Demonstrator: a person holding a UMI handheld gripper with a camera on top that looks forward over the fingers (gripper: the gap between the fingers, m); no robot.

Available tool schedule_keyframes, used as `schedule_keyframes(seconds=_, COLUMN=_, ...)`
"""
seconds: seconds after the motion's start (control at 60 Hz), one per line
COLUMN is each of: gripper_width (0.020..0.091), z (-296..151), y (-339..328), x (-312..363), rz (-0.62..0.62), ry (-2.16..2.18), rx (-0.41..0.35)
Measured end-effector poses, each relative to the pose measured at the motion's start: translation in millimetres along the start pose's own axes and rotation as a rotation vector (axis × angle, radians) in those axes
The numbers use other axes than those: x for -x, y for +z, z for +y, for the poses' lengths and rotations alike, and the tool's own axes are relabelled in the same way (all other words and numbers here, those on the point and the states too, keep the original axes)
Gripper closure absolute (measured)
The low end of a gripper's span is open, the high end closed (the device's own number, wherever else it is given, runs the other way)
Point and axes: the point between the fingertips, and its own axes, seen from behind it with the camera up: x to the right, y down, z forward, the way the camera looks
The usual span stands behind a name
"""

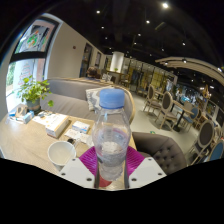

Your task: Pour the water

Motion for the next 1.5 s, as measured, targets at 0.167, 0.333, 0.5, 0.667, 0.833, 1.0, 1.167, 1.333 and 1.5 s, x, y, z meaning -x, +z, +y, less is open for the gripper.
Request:
schedule_keyframes(seconds=0.167, gripper_width=0.0773, z=31.0, y=26.3, x=9.7, rz=-0.076, ry=0.186, rx=0.027)
schedule_keyframes(seconds=0.333, gripper_width=0.0772, z=59.7, y=47.4, x=12.7, rz=-0.102, ry=0.255, rx=0.043)
schedule_keyframes(seconds=0.5, gripper_width=0.0756, z=82.0, y=53.6, x=20.3, rz=-0.121, ry=0.238, rx=0.047)
schedule_keyframes(seconds=0.667, gripper_width=0.0696, z=83.7, y=52.5, x=21.9, rz=-0.122, ry=0.23, rx=0.01)
schedule_keyframes(seconds=0.833, gripper_width=0.0488, z=92.1, y=51.1, x=24.1, rz=-0.114, ry=0.223, rx=0.077)
schedule_keyframes(seconds=1.0, gripper_width=0.0254, z=99.4, y=18.2, x=14.2, rz=-0.058, ry=0.226, rx=0.178)
schedule_keyframes(seconds=1.167, gripper_width=0.0251, z=89.0, y=-50.0, x=18.5, rz=-0.01, ry=0.171, rx=0.244)
schedule_keyframes(seconds=1.333, gripper_width=0.0253, z=68.8, y=-134.4, x=55.4, rz=-0.02, ry=0.193, rx=0.3)
schedule_keyframes(seconds=1.5, gripper_width=0.0252, z=47.5, y=-196.8, x=90.0, rz=-0.02, ry=0.177, rx=0.302)
